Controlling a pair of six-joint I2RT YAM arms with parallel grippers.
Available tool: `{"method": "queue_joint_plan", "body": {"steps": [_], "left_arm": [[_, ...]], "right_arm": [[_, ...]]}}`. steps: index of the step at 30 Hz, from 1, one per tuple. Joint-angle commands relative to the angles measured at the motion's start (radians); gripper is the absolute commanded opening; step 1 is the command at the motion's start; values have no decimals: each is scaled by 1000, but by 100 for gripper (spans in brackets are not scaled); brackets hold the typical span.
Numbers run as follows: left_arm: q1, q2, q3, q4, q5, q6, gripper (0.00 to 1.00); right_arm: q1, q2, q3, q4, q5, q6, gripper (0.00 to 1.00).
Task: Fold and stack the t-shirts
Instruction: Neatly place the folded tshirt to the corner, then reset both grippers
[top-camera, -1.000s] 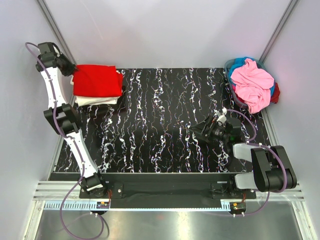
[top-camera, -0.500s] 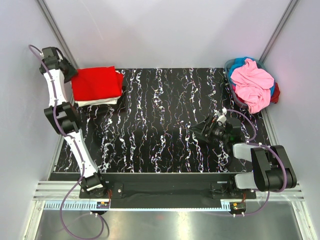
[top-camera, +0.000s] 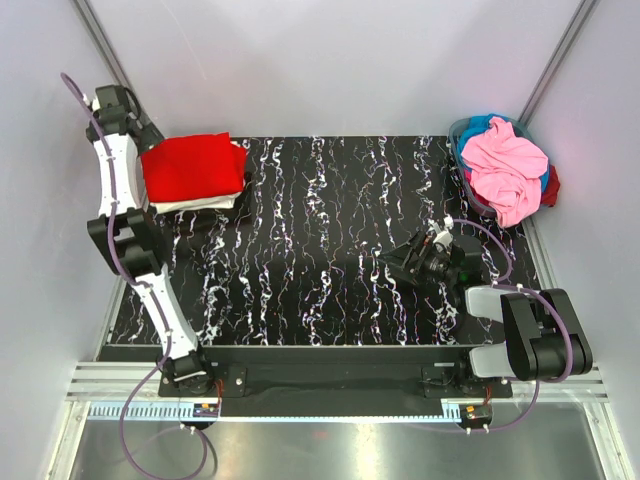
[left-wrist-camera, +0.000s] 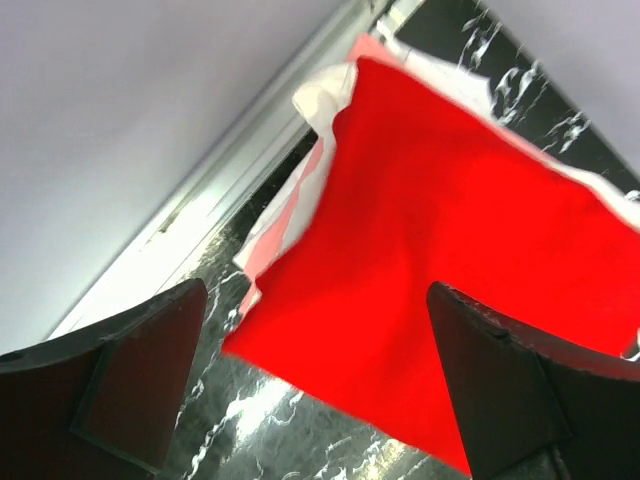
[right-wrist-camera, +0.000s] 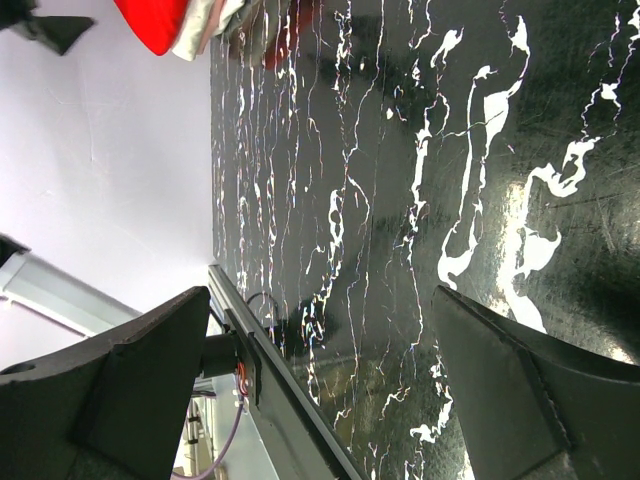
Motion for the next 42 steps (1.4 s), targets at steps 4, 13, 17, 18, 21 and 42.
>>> {"method": "queue_joint_plan", "body": {"steps": [4,13,17,18,21,42], "left_arm": [[-63,-195,-23,-18,-248,14,99],[-180,-661,-464,175,-172,0,99],[-296,-991,-869,346,-18,-59,99],[-389,-1031,-915,358,-32,-62,99],[-543,-1162,-1101,367,-56,-85,99],[-721,-1407,-1417,111,-66,31,99]], "right_arm": [[4,7,34,45,-23,-2,100],[4,10,41,27,-23,-10,100],[4,-1,44,-2,-13,-16,100],[4,-6,44,-8,-10,-19,100],[5,-32,43,-39,7,-30,100],[4,-125,35,-143,82,-54,100]]}}
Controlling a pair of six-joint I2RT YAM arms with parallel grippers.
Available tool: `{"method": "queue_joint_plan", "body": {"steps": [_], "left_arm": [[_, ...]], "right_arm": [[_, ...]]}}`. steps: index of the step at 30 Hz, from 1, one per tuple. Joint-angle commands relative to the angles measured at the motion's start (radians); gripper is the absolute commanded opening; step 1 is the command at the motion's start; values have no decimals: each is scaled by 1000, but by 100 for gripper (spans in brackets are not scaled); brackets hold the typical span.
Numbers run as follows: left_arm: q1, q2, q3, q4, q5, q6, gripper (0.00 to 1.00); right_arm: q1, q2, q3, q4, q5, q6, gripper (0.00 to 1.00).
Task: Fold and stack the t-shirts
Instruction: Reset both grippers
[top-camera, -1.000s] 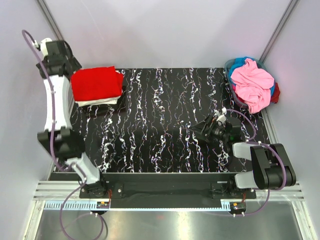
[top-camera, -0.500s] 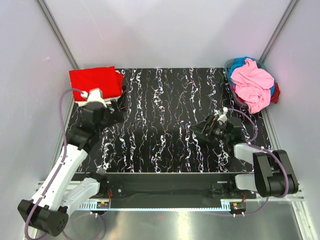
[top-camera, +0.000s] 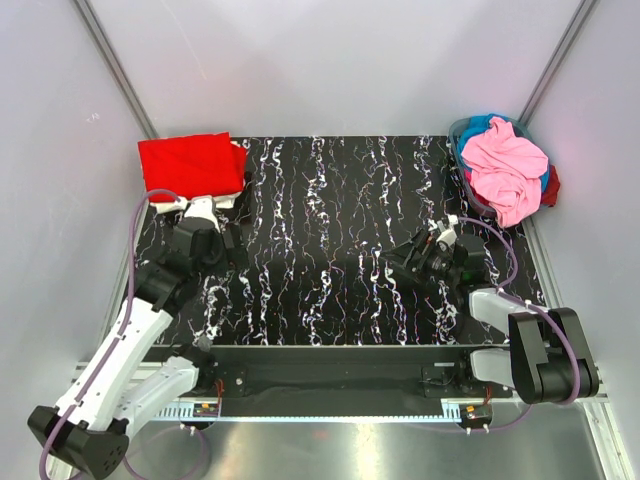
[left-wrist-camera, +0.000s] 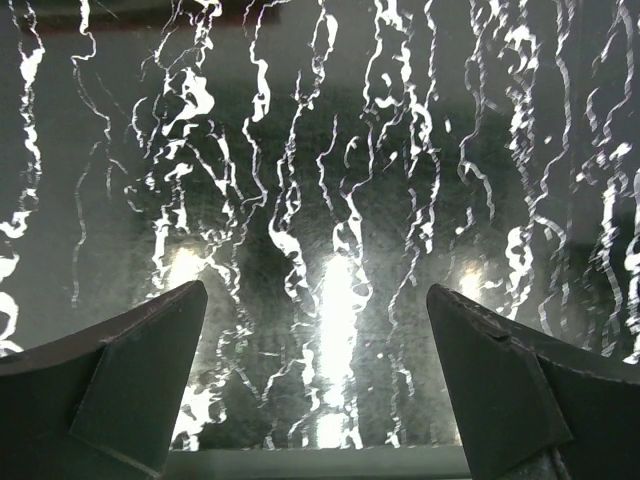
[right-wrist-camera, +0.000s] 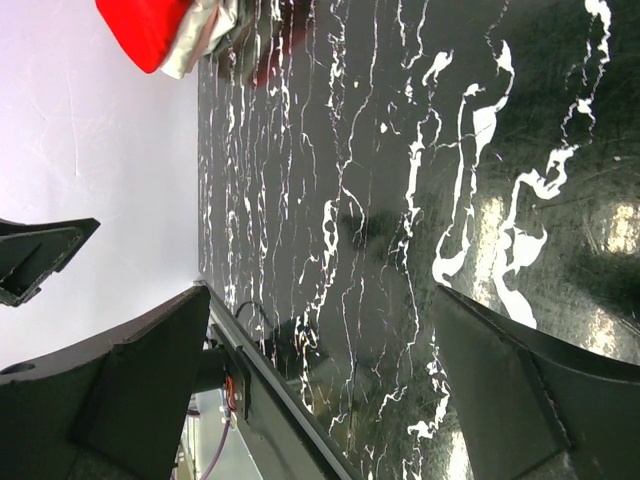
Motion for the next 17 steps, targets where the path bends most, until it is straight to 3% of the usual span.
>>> {"method": "queue_joint_plan", "body": {"steps": [1,5,17], "left_arm": [[-2,-39,-10,-5,19,70,99],[-2,-50,-27,41,103,84,99],[-2,-41,-21,27,100,76,99]], "right_arm": [[4,-4,29,-24,23,-18,100],[5,-12,30,-44,36,-21,100],[4,-27,36,-87,62,-27,99]]}}
